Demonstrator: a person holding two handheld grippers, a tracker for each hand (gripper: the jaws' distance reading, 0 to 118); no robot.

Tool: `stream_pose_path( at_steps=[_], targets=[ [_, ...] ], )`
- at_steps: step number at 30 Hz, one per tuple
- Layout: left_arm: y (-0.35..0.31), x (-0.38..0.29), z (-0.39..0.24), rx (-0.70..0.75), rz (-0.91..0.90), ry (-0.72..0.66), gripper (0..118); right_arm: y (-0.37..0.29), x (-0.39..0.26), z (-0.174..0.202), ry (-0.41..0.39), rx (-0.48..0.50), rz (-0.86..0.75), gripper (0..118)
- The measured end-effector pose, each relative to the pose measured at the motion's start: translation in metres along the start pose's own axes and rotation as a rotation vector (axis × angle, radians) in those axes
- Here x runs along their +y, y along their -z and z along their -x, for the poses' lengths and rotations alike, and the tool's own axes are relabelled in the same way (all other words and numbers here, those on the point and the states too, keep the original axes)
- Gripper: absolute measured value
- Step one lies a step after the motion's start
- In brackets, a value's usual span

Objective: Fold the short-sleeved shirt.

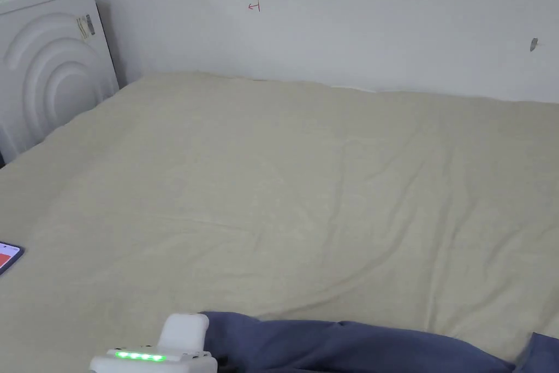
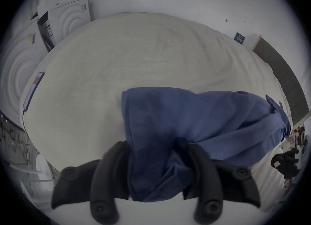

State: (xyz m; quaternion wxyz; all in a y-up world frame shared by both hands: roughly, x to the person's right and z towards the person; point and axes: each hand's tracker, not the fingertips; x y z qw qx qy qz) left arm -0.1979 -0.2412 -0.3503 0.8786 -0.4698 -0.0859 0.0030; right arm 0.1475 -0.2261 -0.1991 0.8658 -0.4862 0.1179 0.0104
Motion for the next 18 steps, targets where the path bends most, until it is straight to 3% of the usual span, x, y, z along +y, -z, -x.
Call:
stream_pose_path(
  at_steps=[1, 2, 3, 4, 11, 14, 18],
  targets=[
    [0.002, 0.000, -0.002, -0.019, 0.001, 0.007, 35, 0.003, -0.003, -0.004, 0.003, 0.004, 0.001, 5],
    [-0.001, 0.002, 0.002, -0.090, 0.004, -0.042, 12, 0.002, -0.002, -0.001, 0.004, 0.009, 0.003, 5],
    [-0.001, 0.003, 0.002, -0.139, 0.010, -0.076, 9, 0.001, -0.002, 0.000, 0.004, 0.009, 0.004, 5],
    [-0.002, 0.003, 0.003, -0.083, 0.004, -0.062, 9, 0.002, -0.004, -0.002, 0.006, 0.009, 0.005, 5],
    [-0.015, 0.007, 0.025, -0.207, -0.017, -0.150, 9, -0.013, -0.008, -0.025, 0.129, 0.026, -0.037, 5],
    [-0.034, 0.013, 0.018, -0.182, -0.043, -0.124, 9, -0.021, -0.007, -0.033, 0.152, 0.025, -0.065, 5],
    [-0.047, 0.023, 0.022, -0.233, -0.069, -0.199, 9, -0.029, -0.008, -0.040, 0.162, 0.005, -0.083, 5]
  ],
)
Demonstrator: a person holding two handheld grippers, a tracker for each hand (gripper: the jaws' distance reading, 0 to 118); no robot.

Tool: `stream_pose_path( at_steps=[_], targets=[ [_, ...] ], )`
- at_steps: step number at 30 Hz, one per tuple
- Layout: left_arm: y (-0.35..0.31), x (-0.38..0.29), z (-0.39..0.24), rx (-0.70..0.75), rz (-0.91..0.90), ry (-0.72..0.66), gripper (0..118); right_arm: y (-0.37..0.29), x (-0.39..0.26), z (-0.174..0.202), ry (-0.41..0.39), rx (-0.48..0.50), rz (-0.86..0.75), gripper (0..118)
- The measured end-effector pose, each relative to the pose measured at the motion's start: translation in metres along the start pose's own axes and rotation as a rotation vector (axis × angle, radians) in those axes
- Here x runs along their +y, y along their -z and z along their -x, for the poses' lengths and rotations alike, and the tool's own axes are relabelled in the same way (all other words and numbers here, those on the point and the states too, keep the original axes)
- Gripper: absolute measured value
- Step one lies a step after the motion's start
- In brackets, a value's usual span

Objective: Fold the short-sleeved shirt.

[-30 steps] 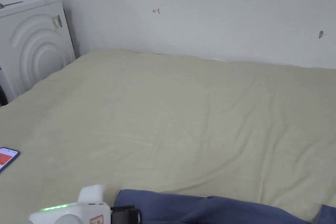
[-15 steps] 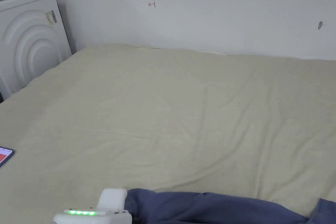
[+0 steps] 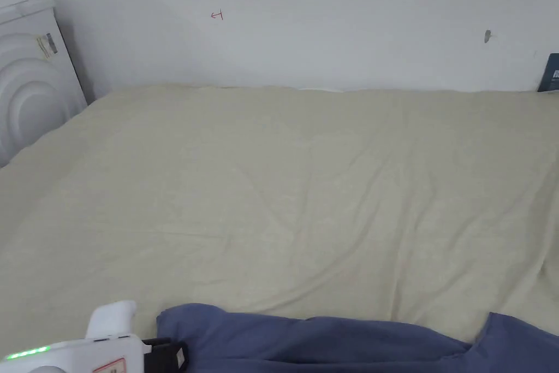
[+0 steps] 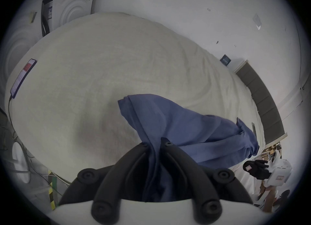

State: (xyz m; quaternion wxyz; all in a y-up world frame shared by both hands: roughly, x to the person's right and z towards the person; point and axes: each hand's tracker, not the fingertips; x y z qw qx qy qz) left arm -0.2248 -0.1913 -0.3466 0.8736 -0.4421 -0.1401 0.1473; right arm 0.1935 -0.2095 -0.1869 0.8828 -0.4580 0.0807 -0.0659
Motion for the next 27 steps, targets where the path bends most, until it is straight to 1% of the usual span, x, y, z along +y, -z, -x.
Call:
stream_pose_path(
  at_steps=[2, 4, 6, 9, 12, 15, 16, 18, 20, 21, 22, 25, 27],
  targets=[
    [-0.003, 0.003, 0.002, 0.032, -0.003, 0.030, 9, -0.002, -0.001, -0.004, 0.008, -0.007, 0.000, 5],
    [-0.007, 0.004, -0.002, 0.098, 0.007, 0.102, 9, -0.005, -0.003, -0.008, 0.015, -0.011, -0.003, 5],
    [-0.007, 0.004, 0.003, 0.123, 0.029, 0.125, 9, -0.006, -0.004, -0.011, 0.019, -0.014, -0.006, 5],
    [-0.014, 0.006, 0.010, 0.132, 0.023, 0.111, 9, -0.009, -0.006, -0.016, 0.029, -0.027, -0.008, 5],
    [-0.025, 0.008, 0.008, 0.193, -0.004, 0.136, 9, -0.013, -0.006, -0.019, 0.032, -0.026, -0.015, 5],
    [-0.030, 0.015, 0.005, 0.229, -0.003, 0.124, 9, -0.009, -0.003, -0.016, 0.036, -0.035, -0.029, 5],
    [-0.035, 0.016, 0.000, 0.231, -0.014, 0.113, 9, -0.013, -0.005, -0.023, 0.041, -0.032, -0.041, 5],
    [-0.041, 0.020, -0.005, 0.202, -0.048, 0.151, 9, -0.014, -0.004, -0.024, 0.053, -0.029, -0.060, 5],
    [-0.048, 0.024, -0.027, 0.122, -0.077, 0.220, 9, -0.026, -0.004, -0.029, 0.066, -0.029, -0.079, 5],
    [-0.050, 0.024, -0.038, 0.081, -0.083, 0.220, 9, -0.031, -0.005, -0.030, 0.069, -0.030, -0.087, 5],
    [-0.056, 0.018, -0.085, 0.014, -0.088, 0.234, 9, -0.035, -0.005, -0.032, 0.072, -0.029, -0.099, 5],
    [-0.047, 0.011, -0.134, -0.150, -0.079, 0.298, 9, -0.032, -0.009, -0.043, 0.081, -0.035, -0.107, 5],
    [-0.026, 0.006, -0.161, -0.246, -0.043, 0.321, 9, -0.034, -0.011, -0.047, 0.086, -0.039, -0.111, 5]
  ],
)
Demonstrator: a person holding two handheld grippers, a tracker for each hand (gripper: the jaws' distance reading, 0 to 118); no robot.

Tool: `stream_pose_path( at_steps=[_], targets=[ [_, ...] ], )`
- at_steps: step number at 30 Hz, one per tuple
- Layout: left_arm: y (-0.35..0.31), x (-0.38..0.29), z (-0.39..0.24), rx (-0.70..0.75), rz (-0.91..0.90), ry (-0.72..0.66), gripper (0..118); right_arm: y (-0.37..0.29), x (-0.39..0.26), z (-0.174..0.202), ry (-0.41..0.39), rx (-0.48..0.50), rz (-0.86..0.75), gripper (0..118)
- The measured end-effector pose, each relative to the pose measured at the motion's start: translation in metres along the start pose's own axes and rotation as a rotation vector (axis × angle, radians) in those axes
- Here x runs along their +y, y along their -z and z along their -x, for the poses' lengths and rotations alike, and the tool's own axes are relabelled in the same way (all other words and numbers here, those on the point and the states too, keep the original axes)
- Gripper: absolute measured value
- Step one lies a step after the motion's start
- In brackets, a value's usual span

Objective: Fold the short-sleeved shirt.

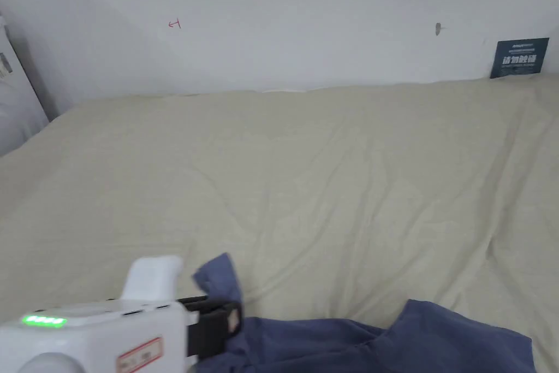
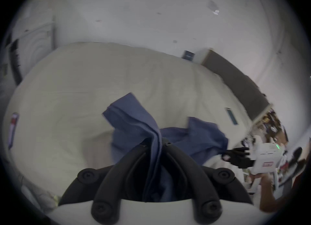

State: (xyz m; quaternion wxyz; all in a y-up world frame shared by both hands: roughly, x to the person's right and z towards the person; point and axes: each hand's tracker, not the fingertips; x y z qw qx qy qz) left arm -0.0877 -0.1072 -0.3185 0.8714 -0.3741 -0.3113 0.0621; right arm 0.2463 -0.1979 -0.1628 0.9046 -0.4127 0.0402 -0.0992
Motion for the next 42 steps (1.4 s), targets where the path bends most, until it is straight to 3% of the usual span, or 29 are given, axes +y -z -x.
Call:
stream_pose_path(
  at_steps=[3, 8, 11, 12, 13, 14, 16, 19, 21, 23, 24, 25, 26, 27, 30, 35, 42],
  targets=[
    [0.060, -0.005, -0.030, -0.111, 0.127, 0.061, 9, -0.005, -0.001, -0.009, 0.007, -0.007, -0.009, 5],
    [0.132, -0.021, -0.061, -0.138, 0.267, 0.099, 10, -0.003, 0.003, -0.004, 0.070, -0.026, -0.027, 5],
    [0.151, -0.029, -0.070, -0.137, 0.305, 0.097, 17, -0.011, -0.001, -0.021, 0.080, -0.039, -0.034, 5],
    [0.157, -0.031, -0.070, -0.122, 0.307, 0.080, 25, -0.009, 0.000, -0.021, 0.086, -0.049, -0.035, 5],
    [0.156, -0.029, -0.070, -0.093, 0.321, 0.040, 43, -0.018, -0.005, -0.041, 0.094, -0.056, -0.035, 5],
    [0.155, -0.026, -0.071, -0.087, 0.326, 0.027, 71, -0.020, -0.006, -0.047, 0.103, -0.058, -0.034, 5],
    [0.142, -0.025, -0.066, -0.143, 0.268, 0.001, 98, -0.022, -0.009, -0.050, 0.117, -0.053, -0.039, 5],
    [0.110, -0.019, -0.054, -0.180, 0.214, -0.027, 102, -0.019, -0.011, -0.053, 0.130, -0.047, -0.037, 5],
    [0.097, -0.016, -0.043, -0.105, 0.185, -0.047, 102, -0.025, -0.007, -0.045, 0.113, -0.010, -0.077, 5],
    [0.090, -0.018, -0.024, -0.009, 0.187, -0.058, 98, -0.027, -0.007, -0.042, 0.107, -0.004, -0.070, 5],
    [0.085, -0.020, -0.015, 0.028, 0.167, -0.064, 88, -0.026, -0.007, -0.042, 0.082, -0.030, -0.080, 5],
    [0.079, -0.020, -0.007, 0.064, 0.134, -0.075, 66, -0.027, -0.007, -0.043, 0.080, -0.026, -0.078, 5],
    [0.076, -0.021, -0.002, 0.093, 0.114, -0.098, 27, -0.027, -0.007, -0.043, 0.076, -0.020, -0.074, 5],
    [0.079, -0.023, -0.003, 0.099, 0.108, -0.136, 7, -0.027, -0.007, -0.042, 0.073, -0.017, -0.072, 5],
    [0.085, -0.028, 0.001, 0.038, 0.146, -0.169, 2, -0.027, -0.007, -0.041, 0.073, 0.006, -0.078, 5],
    [0.115, -0.038, -0.039, -0.004, 0.229, -0.014, 0, -0.025, -0.012, -0.036, 0.089, 0.011, -0.043, 5],
    [0.154, -0.054, -0.073, -0.053, 0.301, 0.022, 0, -0.037, -0.011, -0.045, 0.110, 0.005, -0.066, 5]
  ],
)
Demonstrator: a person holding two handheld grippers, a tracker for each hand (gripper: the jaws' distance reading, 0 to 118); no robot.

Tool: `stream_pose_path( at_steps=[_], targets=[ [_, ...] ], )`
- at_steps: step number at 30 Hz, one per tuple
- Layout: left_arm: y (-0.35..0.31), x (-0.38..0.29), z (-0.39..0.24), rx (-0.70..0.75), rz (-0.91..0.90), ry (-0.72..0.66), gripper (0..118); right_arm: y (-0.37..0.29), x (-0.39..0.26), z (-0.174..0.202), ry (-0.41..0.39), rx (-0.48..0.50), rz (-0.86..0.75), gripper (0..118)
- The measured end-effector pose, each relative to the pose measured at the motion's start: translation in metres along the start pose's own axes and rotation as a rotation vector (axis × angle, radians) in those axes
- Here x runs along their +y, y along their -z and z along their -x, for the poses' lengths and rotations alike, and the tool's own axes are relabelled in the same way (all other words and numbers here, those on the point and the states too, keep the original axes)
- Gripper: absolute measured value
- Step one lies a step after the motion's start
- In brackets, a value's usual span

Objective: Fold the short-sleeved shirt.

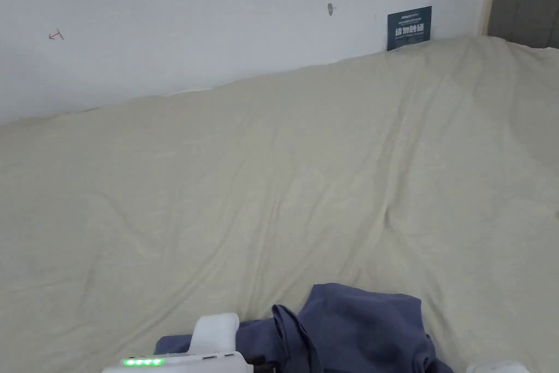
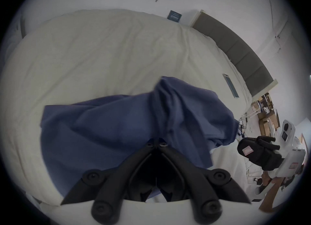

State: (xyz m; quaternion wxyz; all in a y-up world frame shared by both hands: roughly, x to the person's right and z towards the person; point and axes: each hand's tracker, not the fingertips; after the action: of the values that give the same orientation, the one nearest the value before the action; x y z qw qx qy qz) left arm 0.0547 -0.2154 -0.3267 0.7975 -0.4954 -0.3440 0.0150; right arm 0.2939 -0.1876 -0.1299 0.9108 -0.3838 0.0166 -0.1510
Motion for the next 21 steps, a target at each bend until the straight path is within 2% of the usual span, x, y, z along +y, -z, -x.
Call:
stream_pose_path(
  at_steps=[6, 8, 13, 17, 21],
  targets=[
    [0.027, 0.010, -0.045, -0.068, 0.043, 0.079, 0, 0.006, -0.011, -0.024, 0.031, -0.025, 0.011, 5],
    [0.032, 0.015, -0.057, -0.138, 0.025, 0.052, 0, 0.005, -0.012, -0.027, 0.042, -0.029, 0.012, 5],
    [0.029, 0.022, -0.082, -0.187, 0.027, 0.124, 0, -0.002, -0.011, -0.029, 0.036, -0.040, 0.012, 5],
    [0.000, 0.017, -0.068, -0.176, -0.008, 0.133, 0, -0.006, -0.007, -0.028, 0.030, -0.052, -0.004, 5],
    [-0.041, 0.009, -0.023, -0.067, -0.079, 0.079, 0, -0.010, 0.000, -0.019, 0.017, -0.045, -0.022, 5]
  ],
)
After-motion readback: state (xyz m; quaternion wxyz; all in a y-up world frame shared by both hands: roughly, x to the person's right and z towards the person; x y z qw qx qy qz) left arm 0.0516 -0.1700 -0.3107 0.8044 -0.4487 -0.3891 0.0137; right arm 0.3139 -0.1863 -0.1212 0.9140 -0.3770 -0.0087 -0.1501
